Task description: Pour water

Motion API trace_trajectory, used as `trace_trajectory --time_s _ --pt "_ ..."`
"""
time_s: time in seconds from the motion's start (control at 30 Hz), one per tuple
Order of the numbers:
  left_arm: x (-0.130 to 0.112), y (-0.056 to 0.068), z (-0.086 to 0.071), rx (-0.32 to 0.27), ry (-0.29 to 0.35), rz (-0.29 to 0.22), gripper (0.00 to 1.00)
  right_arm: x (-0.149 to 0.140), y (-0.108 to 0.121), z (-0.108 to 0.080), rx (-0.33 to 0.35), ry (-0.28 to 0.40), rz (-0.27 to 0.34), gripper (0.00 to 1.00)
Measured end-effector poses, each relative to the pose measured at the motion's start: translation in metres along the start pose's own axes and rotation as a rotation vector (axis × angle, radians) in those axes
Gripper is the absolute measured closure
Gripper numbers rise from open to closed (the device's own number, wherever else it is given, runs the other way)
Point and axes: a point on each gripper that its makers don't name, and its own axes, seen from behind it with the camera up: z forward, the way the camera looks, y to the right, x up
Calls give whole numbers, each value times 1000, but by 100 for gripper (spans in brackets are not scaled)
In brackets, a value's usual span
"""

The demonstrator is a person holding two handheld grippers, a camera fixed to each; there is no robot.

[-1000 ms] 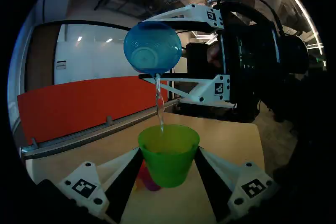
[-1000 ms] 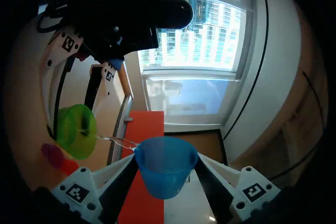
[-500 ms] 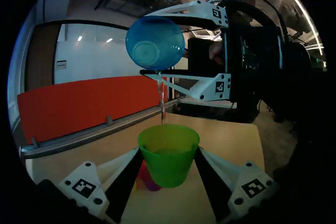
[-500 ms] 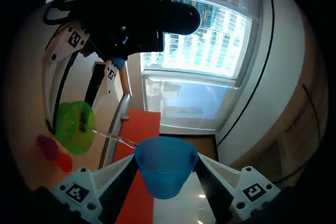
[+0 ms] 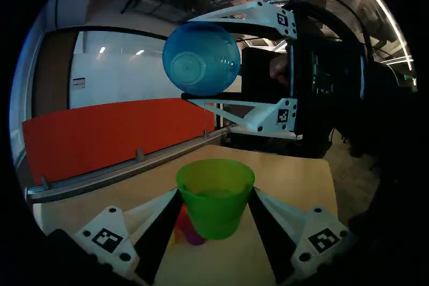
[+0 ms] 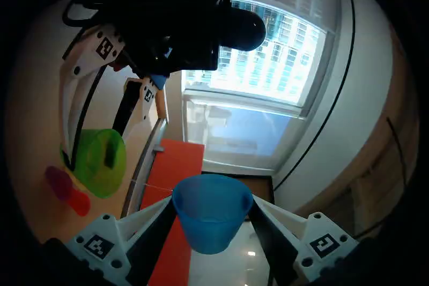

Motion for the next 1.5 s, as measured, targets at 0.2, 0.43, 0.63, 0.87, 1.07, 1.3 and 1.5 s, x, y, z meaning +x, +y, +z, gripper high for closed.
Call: trace_trajectory --time_s 0.2,0.43,0.63,0.87,1.07,1.3,1.5 --pt "0 1 0 1 0 3 17 -2 1 -2 -2 0 50 9" --pt "2 1 0 2 0 5 17 -6 -5 -5 3 -9 224 9" --pt "2 1 0 5 -3 7 17 -10 -12 -6 9 -17 417 9" --pt "1 -2 -2 14 -8 11 17 -12 -18 -10 12 -24 646 9" --pt "1 -5 -4 24 -11 14 17 -14 -27 -14 25 -37 847 9" --pt "-1 -10 -4 33 -18 17 17 -15 -37 -18 41 -51 1093 9" --pt "-2 -14 -4 41 -22 16 17 -15 -37 -21 56 -41 1313 9"
